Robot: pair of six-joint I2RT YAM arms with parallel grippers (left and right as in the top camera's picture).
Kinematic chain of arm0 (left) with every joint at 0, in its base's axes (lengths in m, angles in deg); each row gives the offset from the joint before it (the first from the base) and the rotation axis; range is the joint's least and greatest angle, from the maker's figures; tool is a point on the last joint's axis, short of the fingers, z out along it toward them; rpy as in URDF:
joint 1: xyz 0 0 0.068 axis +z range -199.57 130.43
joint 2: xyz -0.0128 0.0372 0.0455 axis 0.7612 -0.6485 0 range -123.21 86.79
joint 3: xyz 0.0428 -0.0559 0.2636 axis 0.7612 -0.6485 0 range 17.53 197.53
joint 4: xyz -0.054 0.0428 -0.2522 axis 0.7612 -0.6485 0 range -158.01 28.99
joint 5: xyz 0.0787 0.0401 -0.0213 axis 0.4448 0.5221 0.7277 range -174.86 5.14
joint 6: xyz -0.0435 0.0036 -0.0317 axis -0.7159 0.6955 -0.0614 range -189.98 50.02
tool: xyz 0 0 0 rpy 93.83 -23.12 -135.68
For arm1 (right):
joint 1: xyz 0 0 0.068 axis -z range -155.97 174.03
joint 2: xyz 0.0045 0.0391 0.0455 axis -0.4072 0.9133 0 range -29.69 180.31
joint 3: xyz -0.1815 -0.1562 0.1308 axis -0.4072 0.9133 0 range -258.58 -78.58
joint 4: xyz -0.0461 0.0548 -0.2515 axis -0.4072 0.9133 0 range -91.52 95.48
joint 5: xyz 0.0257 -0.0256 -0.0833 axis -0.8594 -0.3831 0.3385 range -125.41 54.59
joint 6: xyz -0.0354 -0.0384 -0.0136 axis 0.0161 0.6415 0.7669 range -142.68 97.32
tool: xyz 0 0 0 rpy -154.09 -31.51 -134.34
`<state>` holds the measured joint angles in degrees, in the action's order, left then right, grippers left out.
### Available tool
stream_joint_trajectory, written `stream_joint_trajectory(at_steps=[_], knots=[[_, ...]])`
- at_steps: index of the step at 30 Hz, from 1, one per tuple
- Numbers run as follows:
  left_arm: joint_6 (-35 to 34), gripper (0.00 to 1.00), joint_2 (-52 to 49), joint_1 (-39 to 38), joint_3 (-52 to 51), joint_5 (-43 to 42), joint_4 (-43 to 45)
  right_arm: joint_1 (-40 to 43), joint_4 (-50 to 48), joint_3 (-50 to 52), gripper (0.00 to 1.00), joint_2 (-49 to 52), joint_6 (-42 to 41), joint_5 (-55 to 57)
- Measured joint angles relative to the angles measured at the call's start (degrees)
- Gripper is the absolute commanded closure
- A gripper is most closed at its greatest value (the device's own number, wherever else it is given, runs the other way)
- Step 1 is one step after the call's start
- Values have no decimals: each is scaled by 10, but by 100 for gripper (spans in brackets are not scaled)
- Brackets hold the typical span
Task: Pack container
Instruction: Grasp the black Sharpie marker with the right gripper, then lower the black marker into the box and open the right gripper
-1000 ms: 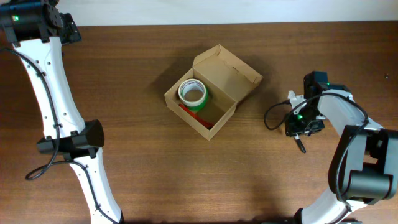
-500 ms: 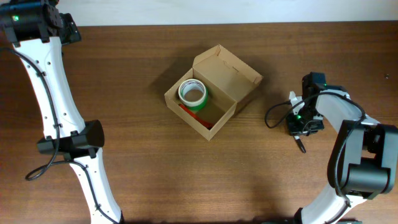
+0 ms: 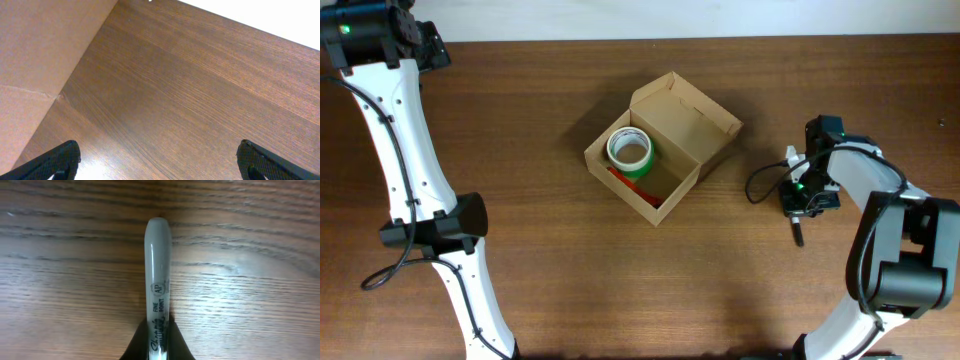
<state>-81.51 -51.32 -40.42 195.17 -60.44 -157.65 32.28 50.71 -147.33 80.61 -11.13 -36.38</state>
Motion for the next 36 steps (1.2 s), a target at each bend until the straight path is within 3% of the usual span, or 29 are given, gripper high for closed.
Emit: stream_joint_trajectory(at_steps=[5,11,15,20,27,36], knots=[[0,0,0,0,0,0,0,-1,77,-67,96,8,-9,-113],[0,0,0,0,0,0,0,-14,243,-328,96,7,-40,-188],[0,0,0,0,0,0,0,-64,300,-525,96,0,-43,-170],[0,0,0,0,0,0,0,-189,293,-676,96,-13,-24,-92],[0,0,0,0,0,0,0,-370,257,-700,96,7,35,31],[0,0,0,0,0,0,0,-390,263,-698,96,207,52,57]])
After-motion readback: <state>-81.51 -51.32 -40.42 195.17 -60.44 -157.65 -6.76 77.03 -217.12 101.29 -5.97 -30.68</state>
